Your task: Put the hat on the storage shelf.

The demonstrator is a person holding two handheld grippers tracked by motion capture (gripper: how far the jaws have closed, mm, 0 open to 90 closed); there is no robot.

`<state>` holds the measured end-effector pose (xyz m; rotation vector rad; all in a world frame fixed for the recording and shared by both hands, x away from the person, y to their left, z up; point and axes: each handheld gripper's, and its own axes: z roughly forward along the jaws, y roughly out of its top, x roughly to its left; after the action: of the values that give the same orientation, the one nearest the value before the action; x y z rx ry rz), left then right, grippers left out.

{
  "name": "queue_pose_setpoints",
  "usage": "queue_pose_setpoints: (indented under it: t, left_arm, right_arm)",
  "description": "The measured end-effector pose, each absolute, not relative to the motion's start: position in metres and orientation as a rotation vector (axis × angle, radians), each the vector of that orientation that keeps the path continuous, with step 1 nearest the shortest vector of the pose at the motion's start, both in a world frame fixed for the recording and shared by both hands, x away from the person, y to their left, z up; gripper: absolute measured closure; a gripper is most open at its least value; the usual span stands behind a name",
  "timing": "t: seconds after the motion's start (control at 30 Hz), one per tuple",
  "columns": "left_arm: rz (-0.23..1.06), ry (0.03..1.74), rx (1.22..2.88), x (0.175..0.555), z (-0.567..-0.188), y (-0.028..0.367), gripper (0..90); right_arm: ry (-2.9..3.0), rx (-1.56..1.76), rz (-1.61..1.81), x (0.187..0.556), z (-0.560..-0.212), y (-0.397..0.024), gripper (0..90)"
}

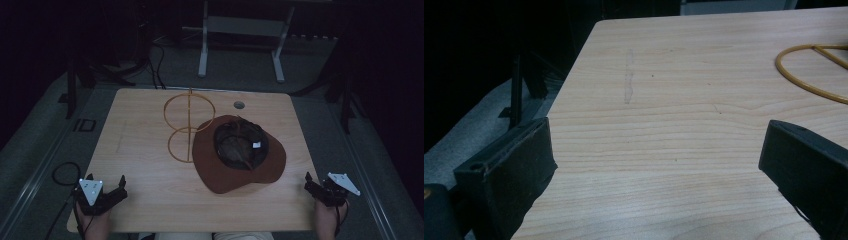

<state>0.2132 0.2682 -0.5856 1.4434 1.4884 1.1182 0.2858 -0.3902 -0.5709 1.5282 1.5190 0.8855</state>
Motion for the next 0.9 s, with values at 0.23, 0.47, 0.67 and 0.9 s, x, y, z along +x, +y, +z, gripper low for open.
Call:
queue_pose_setpoints:
  t: [0.23,0.47,0.67,0.9]
  left_arm:
    - [1.138,1.492,1.463,0.216,-0.585,0.263,1.6]
    - [1.113,1.482,1.472,0.212,-0.581,0.261,1.6]
    - [1.065,1.428,1.506,0.209,-0.578,0.252,1.9]
    - [0.842,1.39,1.57,0.212,-0.577,0.246,1.9]
  right_arm:
    - [1.627,1.52,0.91,0.287,-0.571,-0.388,12.6]
    - [1.827,1.441,0.993,0.29,-0.562,-0.368,12.6]
    - [1.939,1.382,1.025,0.297,-0.542,-0.35,12.9]
    - [2.055,1.372,1.061,0.316,-0.517,-0.338,11.5]
